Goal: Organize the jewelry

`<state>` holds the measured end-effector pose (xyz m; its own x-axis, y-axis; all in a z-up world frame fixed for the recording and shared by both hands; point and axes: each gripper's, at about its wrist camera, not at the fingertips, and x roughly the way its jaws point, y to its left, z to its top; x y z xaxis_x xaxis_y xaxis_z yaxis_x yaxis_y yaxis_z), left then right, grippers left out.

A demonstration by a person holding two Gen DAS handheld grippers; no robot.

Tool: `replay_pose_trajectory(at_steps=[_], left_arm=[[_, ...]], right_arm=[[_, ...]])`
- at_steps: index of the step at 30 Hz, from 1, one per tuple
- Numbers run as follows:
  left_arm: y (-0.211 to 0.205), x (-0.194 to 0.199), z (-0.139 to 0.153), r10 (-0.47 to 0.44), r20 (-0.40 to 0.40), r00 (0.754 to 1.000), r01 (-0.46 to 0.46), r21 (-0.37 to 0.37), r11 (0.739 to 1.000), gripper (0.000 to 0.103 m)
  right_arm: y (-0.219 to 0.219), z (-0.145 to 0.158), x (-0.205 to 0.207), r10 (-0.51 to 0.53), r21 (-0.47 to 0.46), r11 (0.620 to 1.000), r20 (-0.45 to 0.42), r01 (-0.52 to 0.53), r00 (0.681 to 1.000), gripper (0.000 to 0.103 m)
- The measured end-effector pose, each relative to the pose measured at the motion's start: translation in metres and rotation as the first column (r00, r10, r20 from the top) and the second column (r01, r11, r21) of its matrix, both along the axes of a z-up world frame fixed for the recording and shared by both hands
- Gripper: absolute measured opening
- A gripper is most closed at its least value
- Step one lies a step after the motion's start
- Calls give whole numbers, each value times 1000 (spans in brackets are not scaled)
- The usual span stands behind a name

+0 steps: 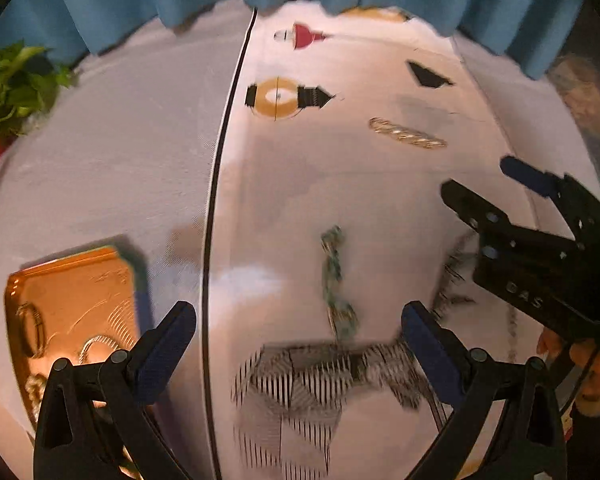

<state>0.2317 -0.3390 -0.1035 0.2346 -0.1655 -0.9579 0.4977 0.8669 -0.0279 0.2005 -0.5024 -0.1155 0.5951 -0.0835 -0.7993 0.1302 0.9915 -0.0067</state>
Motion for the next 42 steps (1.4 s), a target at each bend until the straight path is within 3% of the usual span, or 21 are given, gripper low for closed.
replay_pose_trajectory(at_steps=[6, 8, 9, 10, 11, 12, 13, 16, 27, 36, 42], left_arm=[[-8, 19, -29, 22, -56, 998, -20, 36, 999, 102], [-10, 18, -31, 20, -35, 999, -19, 38, 999, 103], [-10, 17, -31, 18, -34, 999, -17, 35, 999, 101], [-11, 15, -30, 18, -26, 999, -17, 28, 999, 93], [-12, 12, -25, 10, -3, 1000, -10, 16, 1000, 83], [-14, 7, -19, -9, 27, 1000, 9, -5, 1000, 47], [-15, 3, -14, -37, 34, 999, 37, -16, 999, 2], [-14, 0, -8, -50, -8, 999, 50, -59, 997, 4], [25, -28, 37, -48, 48, 998, 55, -148, 988, 4], [84, -92, 107, -51, 162, 985, 86, -221, 972, 4], [139, -136, 143, -35, 181, 983, 86, -280, 956, 4]], right_arm=[[-3, -26, 50, 26, -22, 999, -22, -27, 999, 82], [-4, -29, 55, 38, 5, 999, -4, -38, 999, 81], [-2, -30, 56, 44, -2, 999, 1, -44, 999, 72], [-1, -29, 55, 55, 0, 999, 9, -55, 998, 60], [2, -25, 52, 71, -6, 997, 25, -71, 997, 27], [4, -24, 49, 80, -6, 997, 26, -80, 996, 12], [6, -23, 48, 80, -1, 997, 21, -80, 997, 12], [9, -19, 38, 63, 11, 998, 40, -63, 997, 12], [6, 38, -27, -77, 58, 996, 145, 69, 986, 12], [48, 85, -131, -156, 81, 987, 201, 142, 967, 12], [77, 97, -204, -233, 159, 966, 189, 205, 954, 12]])
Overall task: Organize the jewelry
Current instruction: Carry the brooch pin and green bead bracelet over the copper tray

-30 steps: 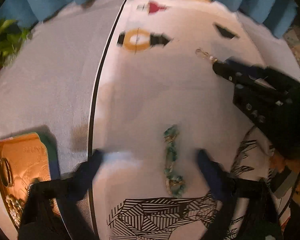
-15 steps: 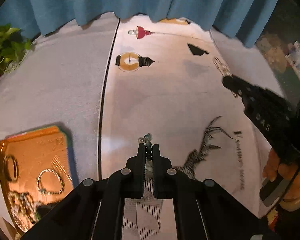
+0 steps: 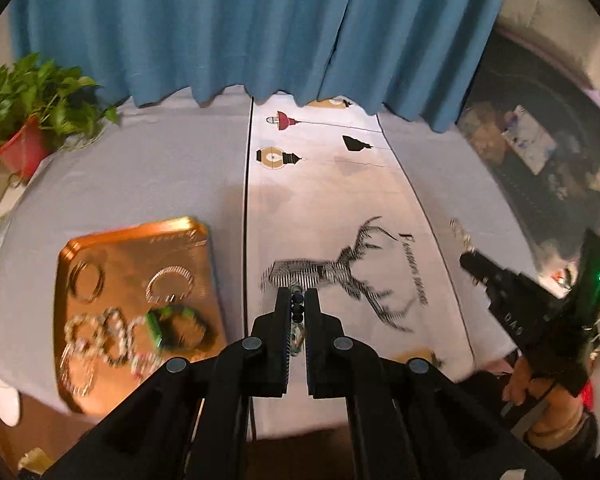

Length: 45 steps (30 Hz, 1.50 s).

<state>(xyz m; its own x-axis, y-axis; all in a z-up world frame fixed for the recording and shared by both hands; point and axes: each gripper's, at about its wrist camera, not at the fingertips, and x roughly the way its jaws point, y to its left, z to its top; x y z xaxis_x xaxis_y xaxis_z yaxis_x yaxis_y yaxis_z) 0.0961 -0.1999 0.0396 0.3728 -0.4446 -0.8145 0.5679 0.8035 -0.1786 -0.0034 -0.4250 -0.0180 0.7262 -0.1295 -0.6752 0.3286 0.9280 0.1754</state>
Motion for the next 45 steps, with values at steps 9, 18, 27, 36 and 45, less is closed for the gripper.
replay_pose_trajectory(at_steps=[9, 18, 27, 36, 45], left_arm=[[72, -74, 26, 51, 53, 997, -51, 1, 999, 4], [121, -115, 28, 73, 75, 994, -72, -15, 997, 4], [156, -108, 26, 118, 88, 989, -117, -25, 993, 4], [177, -56, 26, 163, 75, 984, -161, -37, 986, 4], [183, 30, 13, 218, 72, 973, -217, -16, 976, 4]], right_arm=[[70, 8, -72, 37, 17, 999, -37, -36, 999, 12], [158, 22, -100, 214, 3, 977, -50, -214, 976, 12], [219, 29, -87, 338, -34, 939, -73, -342, 938, 12], [249, 28, -36, 407, -45, 910, -81, -412, 910, 12], [272, 14, 49, 488, -24, 871, -71, -490, 870, 12]])
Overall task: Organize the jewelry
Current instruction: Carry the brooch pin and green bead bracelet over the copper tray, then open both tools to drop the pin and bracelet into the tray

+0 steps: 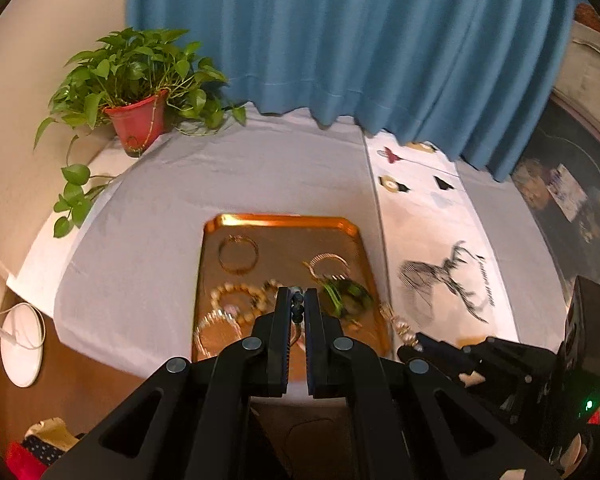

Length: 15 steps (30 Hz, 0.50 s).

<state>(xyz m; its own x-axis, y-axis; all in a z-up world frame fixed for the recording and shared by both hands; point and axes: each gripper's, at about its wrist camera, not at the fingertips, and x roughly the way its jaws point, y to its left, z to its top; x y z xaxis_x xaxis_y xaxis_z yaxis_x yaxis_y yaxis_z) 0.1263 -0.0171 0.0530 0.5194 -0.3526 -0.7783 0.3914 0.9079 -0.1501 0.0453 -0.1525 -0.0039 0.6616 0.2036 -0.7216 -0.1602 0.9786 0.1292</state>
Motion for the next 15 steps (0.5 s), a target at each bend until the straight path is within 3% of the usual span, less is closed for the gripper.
replay_pose_trajectory(at_steps=[8, 15], left_arm=[[-13, 67, -40, 11, -64, 998, -10, 22, 1000, 4], [-24, 92, -70, 0, -78, 997, 4, 52, 999, 6]], right_arm=[[9, -31, 68, 23, 27, 999, -55, -22, 998, 12], [9, -60, 99, 25, 48, 999, -121, -19, 992, 12]])
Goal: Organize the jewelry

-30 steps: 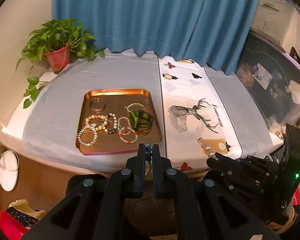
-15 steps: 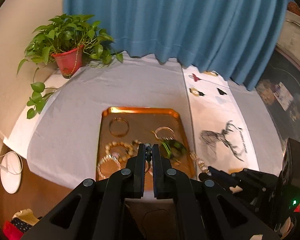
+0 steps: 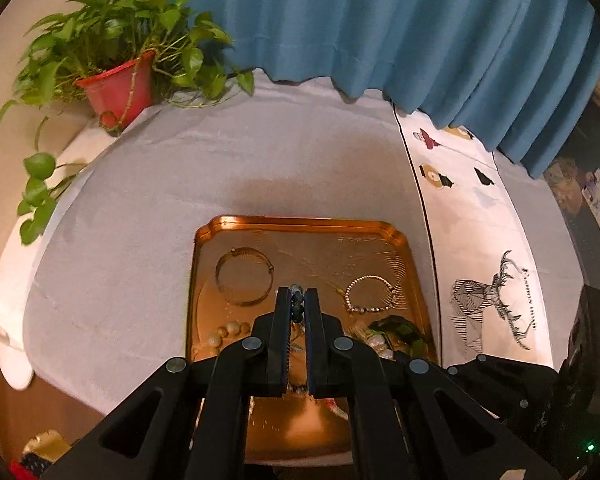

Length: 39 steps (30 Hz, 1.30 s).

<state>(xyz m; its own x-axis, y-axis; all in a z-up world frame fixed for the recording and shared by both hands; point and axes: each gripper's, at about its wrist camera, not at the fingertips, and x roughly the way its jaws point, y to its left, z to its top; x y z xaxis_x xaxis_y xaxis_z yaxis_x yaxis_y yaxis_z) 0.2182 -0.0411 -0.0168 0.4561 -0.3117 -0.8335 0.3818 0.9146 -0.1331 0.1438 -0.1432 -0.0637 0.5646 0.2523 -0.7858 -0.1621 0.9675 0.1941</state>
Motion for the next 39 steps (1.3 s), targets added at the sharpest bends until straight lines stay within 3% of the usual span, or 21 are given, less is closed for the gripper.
replay_pose_trajectory(at_steps=[2, 4, 5, 6, 8, 12, 15, 19, 24, 29, 39], left_arm=[[-3, 1, -6, -7, 5, 1000, 7, 36, 999, 24], [-3, 0, -9, 10, -5, 1000, -10, 76, 997, 97], [1, -5, -8, 44, 17, 999, -45, 86, 995, 102], [5, -12, -5, 64, 46, 997, -67, 79, 995, 102], [11, -26, 0, 67, 67, 996, -71, 70, 995, 102], [23, -56, 5, 74, 69, 995, -81, 111, 991, 102], [39, -88, 12, 103, 101, 990, -113, 95, 989, 102], [55, -126, 16, 133, 75, 988, -138, 54, 989, 102], [54, -169, 19, 152, 116, 982, -163, 94, 982, 102], [51, -193, 24, 149, 176, 973, -176, 147, 973, 101], [52, -207, 32, 167, 221, 961, -200, 134, 971, 102]], right_arm=[[1, -7, 5, -11, -17, 1000, -26, 11, 1000, 15], [1, -13, 6, -23, -41, 999, -63, 21, 998, 26], [0, -14, 4, -25, -41, 999, -72, 22, 997, 42], [-2, -14, 0, -30, -35, 999, -78, 27, 997, 57], [-8, -9, -13, -48, -25, 999, -70, 46, 996, 62], [-15, 5, -49, -99, -9, 995, -55, 98, 994, 65], [-16, 18, -79, -130, -8, 992, -21, 130, 991, 66], [-12, 33, -106, -141, -36, 989, 25, 142, 990, 68], [-12, 50, -137, -177, -23, 984, 55, 179, 983, 71], [-8, 60, -159, -177, -64, 981, 104, 185, 979, 74], [-5, 49, -178, -162, -161, 970, 121, 180, 979, 79]])
